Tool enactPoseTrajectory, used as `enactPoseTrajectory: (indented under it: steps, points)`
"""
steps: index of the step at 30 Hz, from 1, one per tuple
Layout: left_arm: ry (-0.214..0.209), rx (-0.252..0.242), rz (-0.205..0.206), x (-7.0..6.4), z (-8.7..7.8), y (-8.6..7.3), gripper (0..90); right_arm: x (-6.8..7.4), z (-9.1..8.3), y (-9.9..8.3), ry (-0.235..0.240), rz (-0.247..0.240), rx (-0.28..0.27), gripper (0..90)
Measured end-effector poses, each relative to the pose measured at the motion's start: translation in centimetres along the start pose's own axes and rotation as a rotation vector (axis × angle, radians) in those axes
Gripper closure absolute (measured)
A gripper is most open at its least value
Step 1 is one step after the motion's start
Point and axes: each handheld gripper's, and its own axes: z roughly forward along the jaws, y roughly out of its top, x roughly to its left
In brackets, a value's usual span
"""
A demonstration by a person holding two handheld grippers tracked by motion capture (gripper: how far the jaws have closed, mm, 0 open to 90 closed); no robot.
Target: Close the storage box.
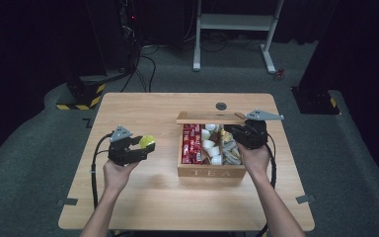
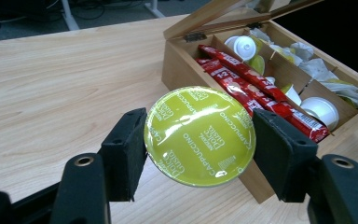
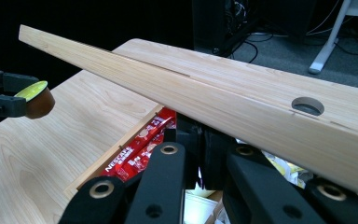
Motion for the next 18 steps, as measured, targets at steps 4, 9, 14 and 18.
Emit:
enactPoseTrajectory:
  steps: [4,9,14,18]
  points:
    - [0.015,0.003,-0.001,0.3,-0.2,-0.3,38.1,0.0,0.0,0.0,0.0,0.0,0.0,87.8]
    - [0.03,0.008,-0.005,0.7,-0.4,-0.8,38.0,0.0,0.0,0.0,0.0,0.0,0.001,87.8]
    - [0.06,0.011,-0.001,0.9,-0.5,-1.6,38.0,0.0,0.0,0.0,-0.004,-0.002,-0.001,87.8]
    - [0.068,0.018,-0.01,1.2,-0.5,-2.0,38.1,0.0,0.0,0.0,-0.003,-0.002,-0.001,87.8]
